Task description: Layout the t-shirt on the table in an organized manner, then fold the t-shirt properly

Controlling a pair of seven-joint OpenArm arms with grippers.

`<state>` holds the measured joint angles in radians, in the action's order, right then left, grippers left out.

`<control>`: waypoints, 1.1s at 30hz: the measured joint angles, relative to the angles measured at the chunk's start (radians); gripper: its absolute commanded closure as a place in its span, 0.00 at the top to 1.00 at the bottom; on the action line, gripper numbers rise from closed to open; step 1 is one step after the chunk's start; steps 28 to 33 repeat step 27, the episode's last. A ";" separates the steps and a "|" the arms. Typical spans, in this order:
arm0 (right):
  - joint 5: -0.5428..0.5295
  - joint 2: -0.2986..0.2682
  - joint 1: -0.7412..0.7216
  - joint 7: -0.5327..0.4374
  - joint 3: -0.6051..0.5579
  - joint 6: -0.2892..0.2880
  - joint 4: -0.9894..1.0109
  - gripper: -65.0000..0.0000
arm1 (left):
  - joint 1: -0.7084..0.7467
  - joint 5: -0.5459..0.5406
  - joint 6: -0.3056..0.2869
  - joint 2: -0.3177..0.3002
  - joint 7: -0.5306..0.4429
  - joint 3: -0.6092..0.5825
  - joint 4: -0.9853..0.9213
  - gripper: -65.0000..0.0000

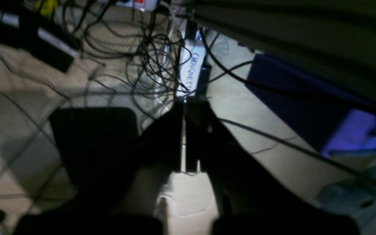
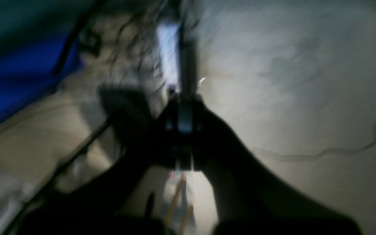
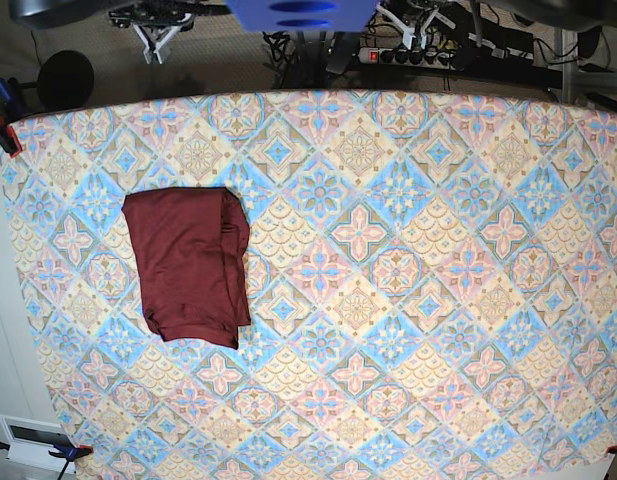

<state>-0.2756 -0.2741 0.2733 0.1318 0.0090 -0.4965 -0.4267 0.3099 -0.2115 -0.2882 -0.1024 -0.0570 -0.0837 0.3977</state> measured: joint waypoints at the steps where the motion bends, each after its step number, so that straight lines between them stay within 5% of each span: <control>1: -0.003 0.011 -0.012 -0.007 0.000 0.025 0.012 0.00 | -0.022 0.000 -0.002 0.000 -0.028 -0.023 -0.039 0.00; 6: 0.010 0.127 -0.018 0.008 -0.006 0.116 0.084 0.00 | -0.074 -0.001 0.000 0.006 -0.130 -0.158 -0.122 0.00; 11: 0.010 0.087 -0.039 -0.031 -0.006 0.272 0.124 0.00 | -0.074 -0.001 0.000 0.025 -0.130 -0.184 -0.125 0.00; 17: 0.007 0.106 -0.080 -0.043 -0.004 0.302 0.154 0.00 | -0.075 -0.004 0.000 0.051 -0.130 -0.184 -0.125 0.00; 21: 0.007 0.110 -0.060 -0.023 -0.006 0.397 0.164 0.00 | -0.077 -0.004 0.000 0.053 -0.130 -0.184 -0.125 0.00; 25: 0.007 0.113 -0.061 -0.041 -0.001 0.436 0.164 0.00 | -0.077 -0.008 0.001 0.071 -0.130 -0.184 -0.124 0.00; 27: 0.006 0.159 -0.069 -0.042 -0.001 0.411 0.161 0.00 | -0.077 -0.008 0.003 0.082 -0.130 -0.183 -0.124 0.00; 33: 0.006 0.159 -0.069 -0.042 -0.001 0.411 0.161 0.00 | -0.077 -0.008 0.003 0.082 -0.130 -0.183 -0.124 0.00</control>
